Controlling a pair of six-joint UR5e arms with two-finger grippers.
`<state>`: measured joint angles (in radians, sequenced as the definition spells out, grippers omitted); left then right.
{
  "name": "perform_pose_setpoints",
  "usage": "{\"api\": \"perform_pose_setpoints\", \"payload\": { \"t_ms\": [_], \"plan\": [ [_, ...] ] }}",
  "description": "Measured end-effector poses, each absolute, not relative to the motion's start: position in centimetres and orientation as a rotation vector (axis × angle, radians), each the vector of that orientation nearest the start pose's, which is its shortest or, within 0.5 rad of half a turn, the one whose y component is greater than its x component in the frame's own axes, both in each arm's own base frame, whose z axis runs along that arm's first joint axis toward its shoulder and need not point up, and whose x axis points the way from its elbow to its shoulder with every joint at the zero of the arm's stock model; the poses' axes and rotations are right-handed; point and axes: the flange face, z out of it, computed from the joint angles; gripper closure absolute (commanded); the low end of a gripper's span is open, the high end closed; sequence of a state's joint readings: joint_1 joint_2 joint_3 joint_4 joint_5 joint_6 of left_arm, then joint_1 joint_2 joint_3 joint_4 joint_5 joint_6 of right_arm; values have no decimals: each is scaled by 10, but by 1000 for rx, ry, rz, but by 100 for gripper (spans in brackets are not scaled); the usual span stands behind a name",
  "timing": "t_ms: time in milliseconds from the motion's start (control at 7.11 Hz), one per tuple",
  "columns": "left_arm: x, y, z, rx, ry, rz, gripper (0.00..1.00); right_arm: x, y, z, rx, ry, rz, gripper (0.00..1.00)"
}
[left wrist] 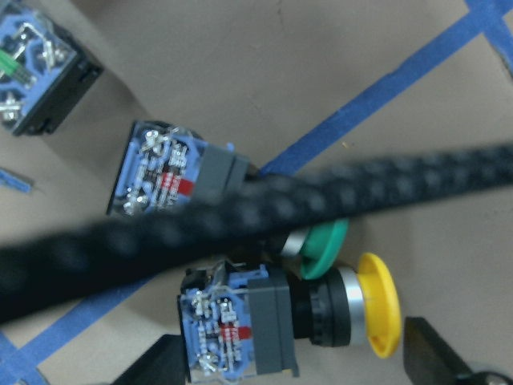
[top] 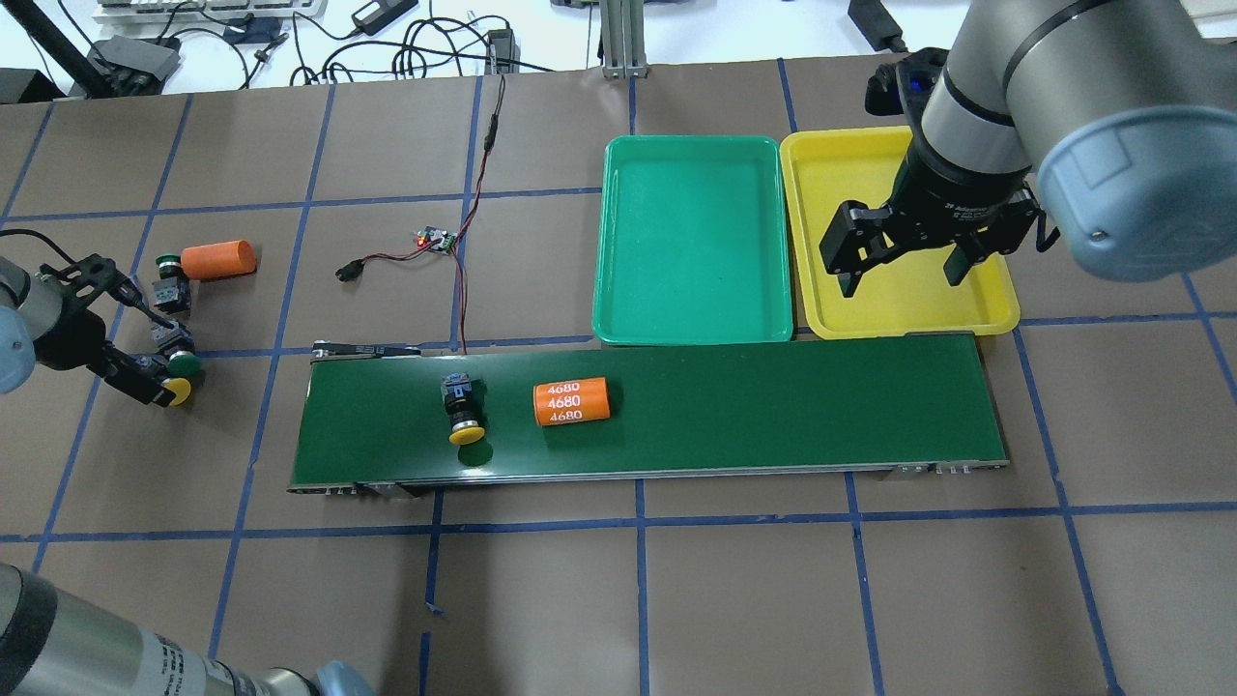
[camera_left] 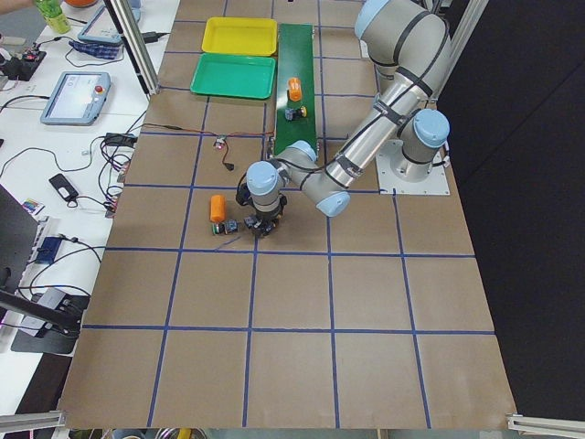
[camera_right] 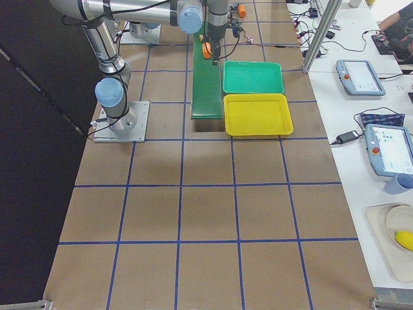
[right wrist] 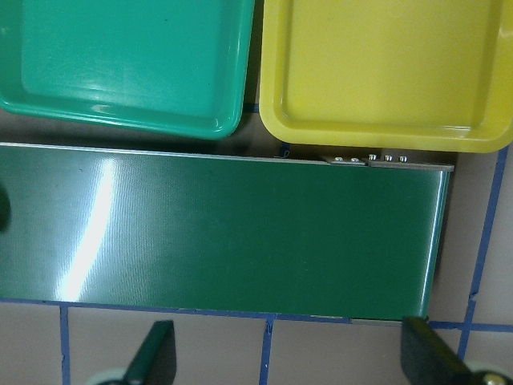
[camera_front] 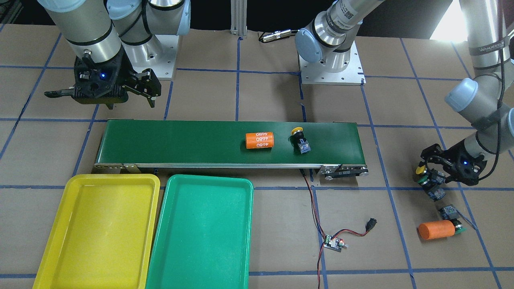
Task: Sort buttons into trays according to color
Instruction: 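Return the left gripper and grasp another yellow-capped button, then place the second yellow-capped button on the conveyor belt, open left gripper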
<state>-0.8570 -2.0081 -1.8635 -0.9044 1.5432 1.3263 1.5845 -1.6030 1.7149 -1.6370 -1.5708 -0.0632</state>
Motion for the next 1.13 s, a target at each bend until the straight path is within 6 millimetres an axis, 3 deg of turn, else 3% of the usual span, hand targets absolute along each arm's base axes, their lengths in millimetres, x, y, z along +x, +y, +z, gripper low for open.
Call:
{"api": "perform_pose_setpoints", "payload": {
  "t_ms": [422,563,704,844,1126],
  "plan": [
    [267,-518,182,929,3052,-4,0,140,-469,439,-118,3137,72,0],
    [267,-518,179,929,3055,-1,22,140,-469,439,-116,3138,71,0],
    [267,-518,180,928,3053,-3,70,140,-469,439,-116,3138,70,0],
    [267,-518,184,926,3047,-10,84,140,-469,440,-116,3138,70,0],
    [258,-513,199,879,3055,-12,88,140,-469,440,-115,3138,70,0]
  ]
}}
